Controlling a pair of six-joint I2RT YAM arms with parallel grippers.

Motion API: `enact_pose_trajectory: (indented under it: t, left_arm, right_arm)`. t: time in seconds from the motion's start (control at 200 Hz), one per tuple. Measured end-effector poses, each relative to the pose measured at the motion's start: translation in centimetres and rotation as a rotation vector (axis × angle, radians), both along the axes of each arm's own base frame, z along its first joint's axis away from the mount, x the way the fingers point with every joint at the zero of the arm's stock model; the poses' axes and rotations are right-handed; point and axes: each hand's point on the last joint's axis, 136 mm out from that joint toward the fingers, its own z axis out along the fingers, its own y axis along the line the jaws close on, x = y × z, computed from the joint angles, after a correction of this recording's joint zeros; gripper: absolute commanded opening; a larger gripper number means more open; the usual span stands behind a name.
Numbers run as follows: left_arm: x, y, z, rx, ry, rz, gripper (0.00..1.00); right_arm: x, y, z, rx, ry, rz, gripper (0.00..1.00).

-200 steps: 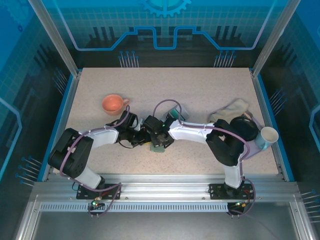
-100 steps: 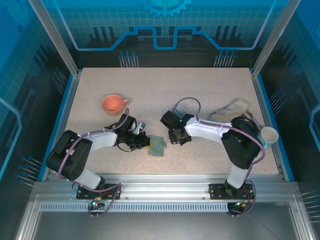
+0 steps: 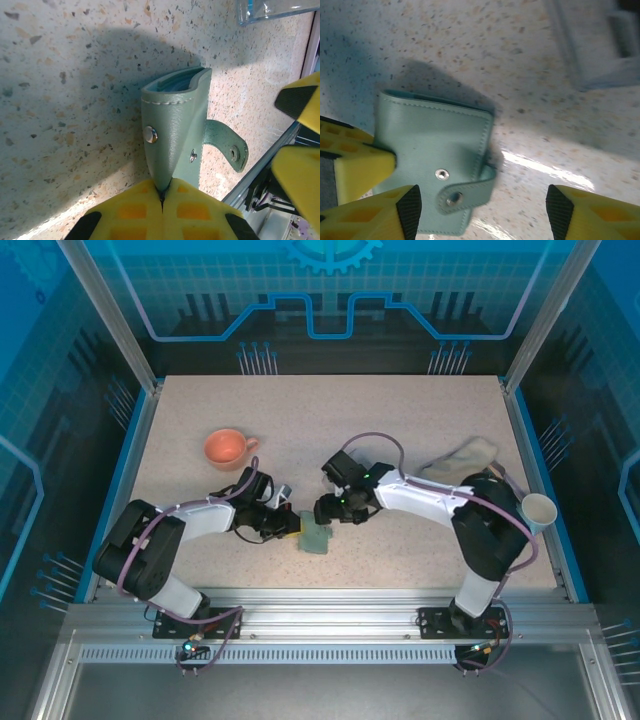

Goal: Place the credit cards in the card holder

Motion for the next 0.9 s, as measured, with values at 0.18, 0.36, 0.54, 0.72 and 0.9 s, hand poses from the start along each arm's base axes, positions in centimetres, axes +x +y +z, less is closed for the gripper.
enact_pose_trajectory:
  t: [0.18, 0.36, 0.54, 0.72, 0.9]
  left_arm:
    - [0.0, 0.0, 0.0, 0.000, 0.000, -0.001, 0.04]
    - [-0.1, 0.0, 0.0, 0.007, 0.007, 0.001, 0.19]
    - [0.1, 0.1, 0.0, 0.062, 0.006, -0.001, 0.55]
    - [-0.1, -0.7, 1.1, 0.157, -0.029, -0.036, 0.67]
    - [0.0, -3.1, 3.6, 0.218, -0.103, -0.092, 0.70]
  right_arm:
    - [-0.8, 1.4, -1.6, -0.049, 0.028, 0.048, 0.52]
    - [-1.7, -1.4, -2.8, -0.101, 0.057, 0.004, 0.11]
    - [-1.8, -4.8, -2.1, -0.069, 0.072, -0.055, 0.01]
    - [-1.6, -5.2, -0.5, 0.068, 0.064, -0.084, 0.03]
    - [-2.0, -4.2, 0.5, 0.168, 0.066, -0.058, 0.07]
